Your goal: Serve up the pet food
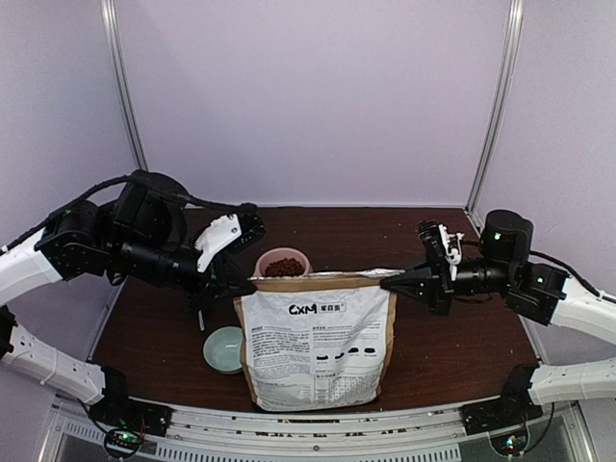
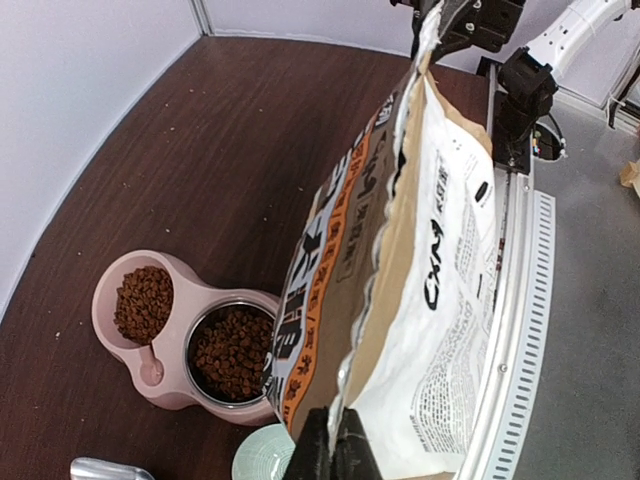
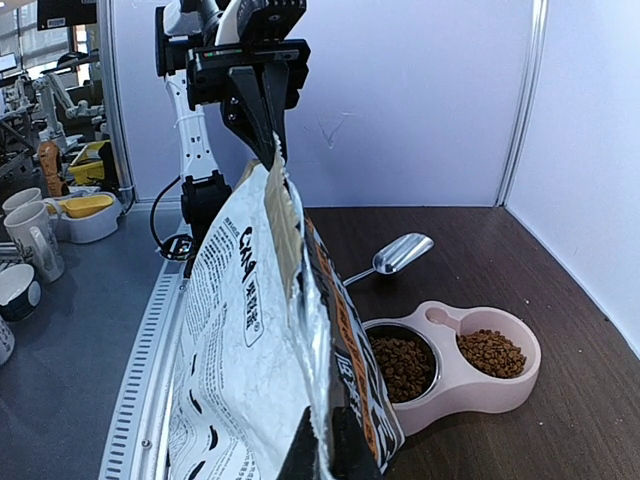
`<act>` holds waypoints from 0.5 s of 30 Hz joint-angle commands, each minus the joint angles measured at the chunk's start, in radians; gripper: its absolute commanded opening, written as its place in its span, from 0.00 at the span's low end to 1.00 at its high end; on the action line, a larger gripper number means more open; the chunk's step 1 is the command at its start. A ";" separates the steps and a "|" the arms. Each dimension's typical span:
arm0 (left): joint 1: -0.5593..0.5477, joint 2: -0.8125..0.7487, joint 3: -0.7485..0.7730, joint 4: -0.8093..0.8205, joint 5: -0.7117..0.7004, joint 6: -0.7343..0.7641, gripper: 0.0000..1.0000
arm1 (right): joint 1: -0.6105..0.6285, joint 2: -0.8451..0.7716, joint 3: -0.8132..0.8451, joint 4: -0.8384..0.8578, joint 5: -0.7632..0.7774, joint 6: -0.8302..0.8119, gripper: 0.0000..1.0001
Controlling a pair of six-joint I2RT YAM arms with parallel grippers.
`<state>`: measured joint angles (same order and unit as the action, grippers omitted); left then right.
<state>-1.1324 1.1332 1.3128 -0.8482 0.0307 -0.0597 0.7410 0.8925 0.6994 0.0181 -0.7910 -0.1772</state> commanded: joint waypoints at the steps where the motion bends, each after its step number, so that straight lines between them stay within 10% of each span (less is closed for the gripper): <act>1: 0.032 -0.098 0.042 0.035 -0.200 0.012 0.00 | -0.044 -0.087 0.016 0.036 0.130 -0.001 0.00; 5: 0.032 -0.032 0.097 0.013 -0.186 0.025 0.05 | -0.044 -0.070 0.029 0.016 0.092 0.022 0.00; 11: 0.031 0.079 0.253 -0.024 -0.173 0.019 0.75 | -0.042 -0.063 0.027 0.036 0.046 0.070 0.00; 15: 0.019 0.192 0.423 -0.064 -0.140 0.005 0.86 | -0.042 -0.063 0.029 0.039 0.045 0.078 0.00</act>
<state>-1.1034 1.2270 1.6138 -0.8928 -0.1081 -0.0433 0.7155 0.8680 0.6960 -0.0128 -0.7731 -0.1249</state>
